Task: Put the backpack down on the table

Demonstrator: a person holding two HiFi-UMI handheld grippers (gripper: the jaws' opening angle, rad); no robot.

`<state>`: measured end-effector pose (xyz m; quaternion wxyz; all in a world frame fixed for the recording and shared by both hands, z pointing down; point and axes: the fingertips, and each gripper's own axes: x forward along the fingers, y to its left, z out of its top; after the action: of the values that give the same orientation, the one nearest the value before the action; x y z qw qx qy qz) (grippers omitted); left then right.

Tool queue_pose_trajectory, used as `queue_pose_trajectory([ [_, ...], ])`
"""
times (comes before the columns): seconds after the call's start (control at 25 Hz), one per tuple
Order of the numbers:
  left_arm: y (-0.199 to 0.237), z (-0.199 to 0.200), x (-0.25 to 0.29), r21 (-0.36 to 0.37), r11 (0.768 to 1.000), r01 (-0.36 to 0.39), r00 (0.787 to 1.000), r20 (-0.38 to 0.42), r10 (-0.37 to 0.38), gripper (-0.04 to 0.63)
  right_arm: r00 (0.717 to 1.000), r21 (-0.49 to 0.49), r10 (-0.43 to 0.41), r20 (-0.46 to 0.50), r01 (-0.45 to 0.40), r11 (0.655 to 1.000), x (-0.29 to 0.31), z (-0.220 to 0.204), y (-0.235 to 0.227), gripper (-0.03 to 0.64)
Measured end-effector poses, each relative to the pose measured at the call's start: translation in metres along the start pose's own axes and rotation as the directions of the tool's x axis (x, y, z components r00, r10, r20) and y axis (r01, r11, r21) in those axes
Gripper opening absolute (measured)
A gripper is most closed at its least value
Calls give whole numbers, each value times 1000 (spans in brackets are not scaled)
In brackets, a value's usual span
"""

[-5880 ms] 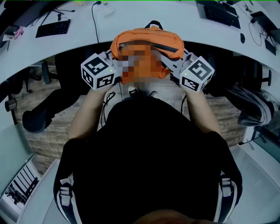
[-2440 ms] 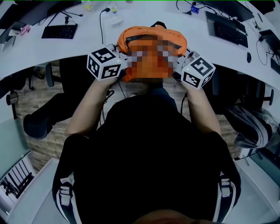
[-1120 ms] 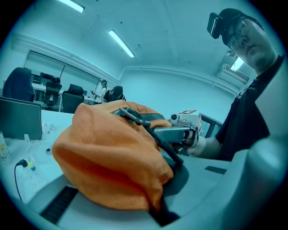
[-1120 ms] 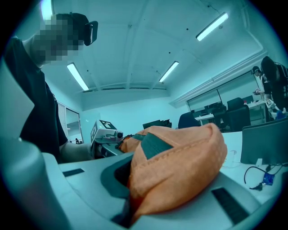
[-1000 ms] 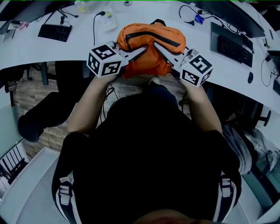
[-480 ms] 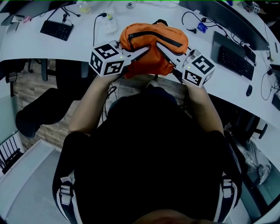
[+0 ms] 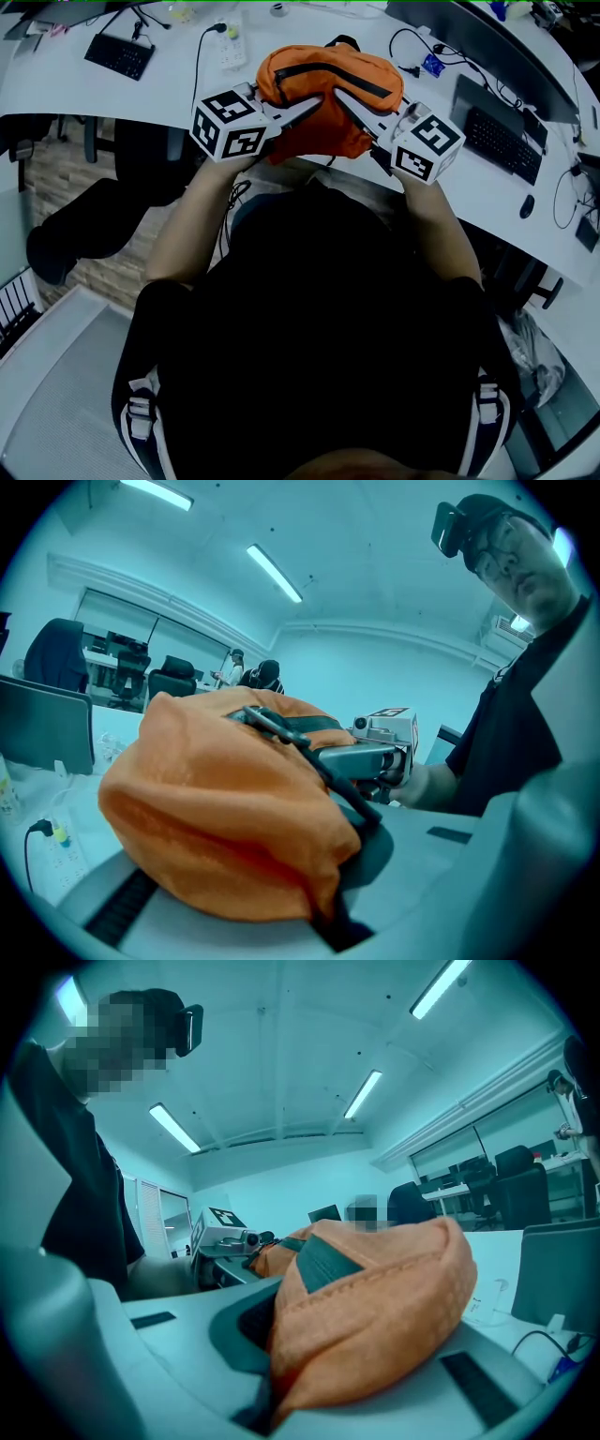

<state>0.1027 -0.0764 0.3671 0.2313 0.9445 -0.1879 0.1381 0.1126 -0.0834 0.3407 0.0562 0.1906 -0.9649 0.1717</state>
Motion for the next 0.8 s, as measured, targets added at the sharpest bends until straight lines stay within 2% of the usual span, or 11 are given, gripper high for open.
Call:
queue_pose_trajectory([
  [0.48, 0, 2, 4, -17, 1000, -6, 999, 31, 6, 40, 999, -16, 20, -25, -20, 1000, 0, 0, -3, 38],
  [0.8, 5, 5, 0, -26, 1000, -15, 1000, 25, 15, 40, 999, -9, 49, -22, -49, 999, 7, 5, -2, 38],
])
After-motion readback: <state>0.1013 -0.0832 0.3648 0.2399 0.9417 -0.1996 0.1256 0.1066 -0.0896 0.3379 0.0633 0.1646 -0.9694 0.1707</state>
